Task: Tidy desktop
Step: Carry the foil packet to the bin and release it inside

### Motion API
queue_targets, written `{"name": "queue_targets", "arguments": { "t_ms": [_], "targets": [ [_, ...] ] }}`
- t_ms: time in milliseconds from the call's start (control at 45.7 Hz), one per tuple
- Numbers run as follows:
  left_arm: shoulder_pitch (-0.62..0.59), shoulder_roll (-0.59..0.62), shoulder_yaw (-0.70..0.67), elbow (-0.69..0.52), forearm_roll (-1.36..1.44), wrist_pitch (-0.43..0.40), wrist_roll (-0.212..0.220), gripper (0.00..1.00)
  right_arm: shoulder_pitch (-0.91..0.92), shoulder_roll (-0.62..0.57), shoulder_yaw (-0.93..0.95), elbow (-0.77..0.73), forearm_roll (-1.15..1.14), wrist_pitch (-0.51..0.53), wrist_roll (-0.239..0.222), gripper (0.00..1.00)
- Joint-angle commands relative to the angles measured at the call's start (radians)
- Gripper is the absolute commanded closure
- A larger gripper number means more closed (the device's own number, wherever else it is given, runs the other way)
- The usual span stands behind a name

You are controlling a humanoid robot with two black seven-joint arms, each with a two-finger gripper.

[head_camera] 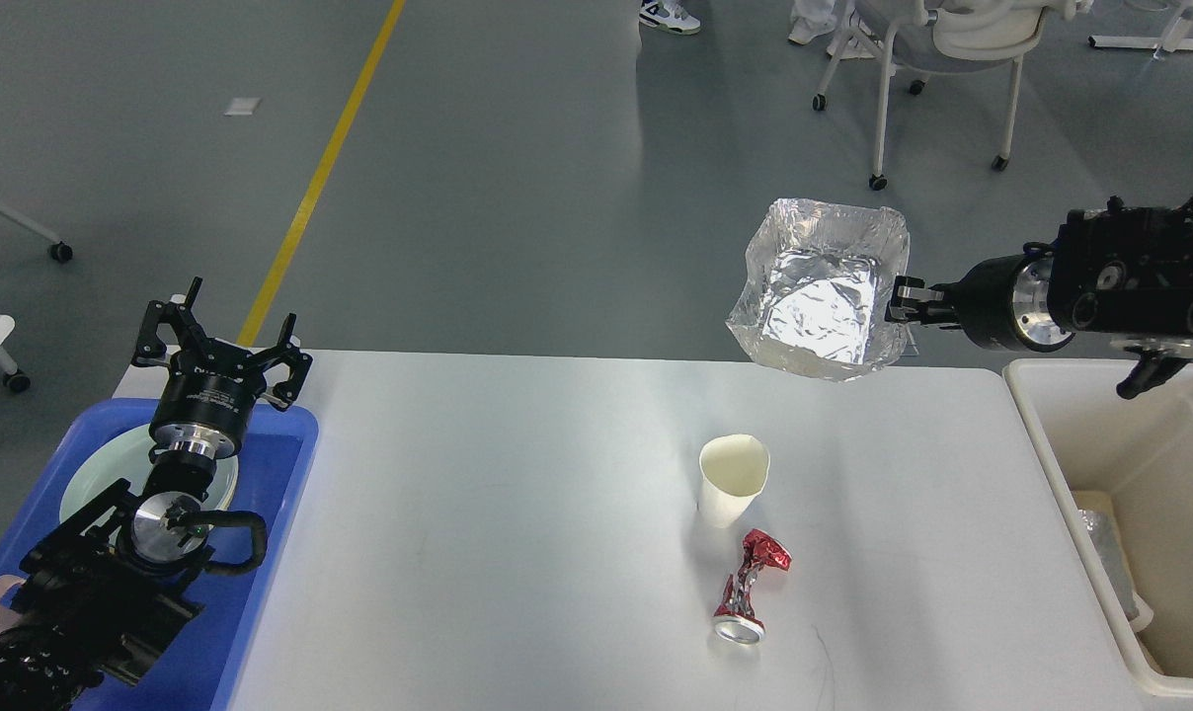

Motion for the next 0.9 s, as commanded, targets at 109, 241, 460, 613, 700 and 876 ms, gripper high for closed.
{"name": "queue_targets", "arguments": {
  "t_ms": [109,241,460,613,700,876],
  "targets": [
    [0.000,0.000,0.000,0.001,0.001,0.001,0.000,0.02,0.103,-0.001,-0.018,0.088,-0.044,0.025,-0.001,1.00],
    [0.000,0.000,0.000,0.000,0.001,0.000,0.000,0.02,0.038,-0.018,-0.041,-0.004,-0.045,0.023,-0.001,1.00],
    [0.000,0.000,0.000,0.000,0.000,0.001,0.000,0.02,-0.300,-0.098,-0.041,-0.352,-0.034,0.009,-0.001,1.00],
    [0.000,0.000,0.000,0.001,0.000,0.001,-0.001,0.02,-0.543,-0.122,-0.006,-0.602,-0.028,0.000,-0.001,1.00],
    [0.000,0.000,0.000,0.001,0.000,0.001,-0.001,0.02,-0.689,-0.145,0.031,-0.719,-0.027,-0.029,-0.001,1.00],
    [0.000,0.000,0.000,0.001,0.000,0.001,-0.001,0.02,-1.005,-0.122,0.131,-0.967,0.107,-0.109,-0.017,1.00]
  ]
}}
